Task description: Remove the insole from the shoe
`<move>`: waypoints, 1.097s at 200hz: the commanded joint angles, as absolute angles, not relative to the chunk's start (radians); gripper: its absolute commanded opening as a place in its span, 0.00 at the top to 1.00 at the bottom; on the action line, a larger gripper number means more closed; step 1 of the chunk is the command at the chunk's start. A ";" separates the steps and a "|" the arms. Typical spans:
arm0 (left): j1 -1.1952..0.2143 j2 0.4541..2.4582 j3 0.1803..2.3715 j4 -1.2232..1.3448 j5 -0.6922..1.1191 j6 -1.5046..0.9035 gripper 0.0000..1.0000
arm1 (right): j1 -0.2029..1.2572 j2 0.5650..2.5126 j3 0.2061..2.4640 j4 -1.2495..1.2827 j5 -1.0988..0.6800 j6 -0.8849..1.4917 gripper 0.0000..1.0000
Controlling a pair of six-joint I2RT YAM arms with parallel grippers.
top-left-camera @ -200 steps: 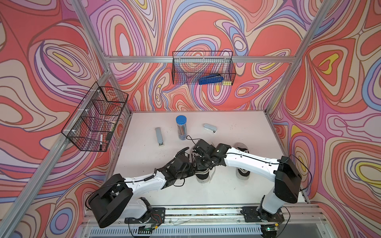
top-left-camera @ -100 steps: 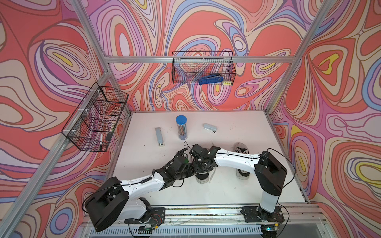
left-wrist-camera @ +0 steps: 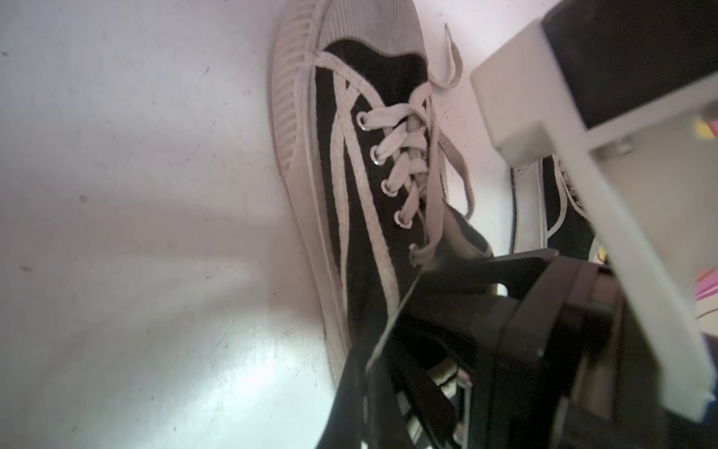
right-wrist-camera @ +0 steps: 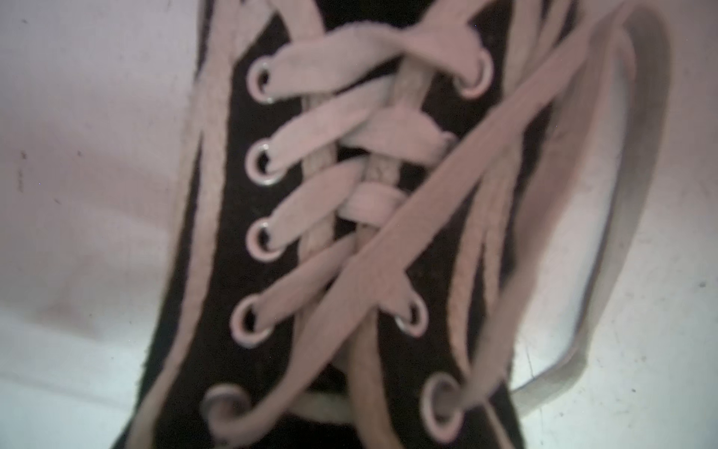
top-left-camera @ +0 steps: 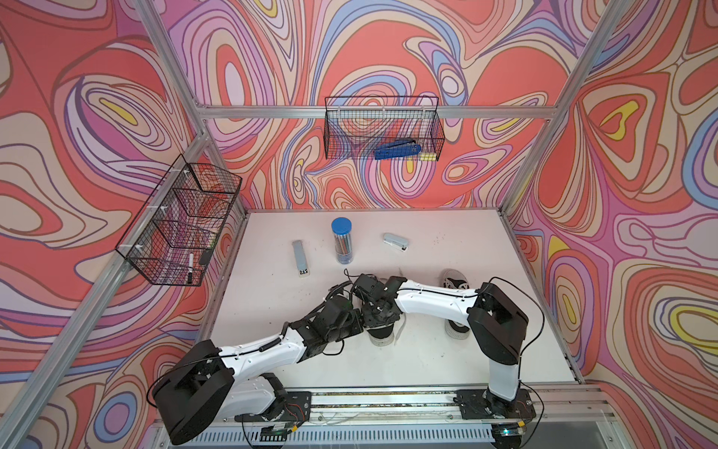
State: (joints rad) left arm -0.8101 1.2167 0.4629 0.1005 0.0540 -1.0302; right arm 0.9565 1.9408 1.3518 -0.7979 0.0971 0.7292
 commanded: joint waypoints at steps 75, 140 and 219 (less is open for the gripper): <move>-0.804 1.164 0.454 -0.058 -0.012 -0.984 1.00 | 0.895 1.841 1.240 -0.717 0.104 0.748 1.00; -0.805 1.187 0.471 -0.074 -0.009 -0.953 1.00 | 0.857 1.743 1.215 -0.674 0.006 0.766 1.00; -0.872 1.303 0.633 -0.211 -0.075 -0.699 1.00 | 0.743 1.719 1.230 -0.517 -0.334 0.928 1.00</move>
State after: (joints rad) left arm -0.8444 1.2724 0.6075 -0.0677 -0.0219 -0.8185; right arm 0.7868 1.7248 1.1919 -0.5678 -0.2554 0.8742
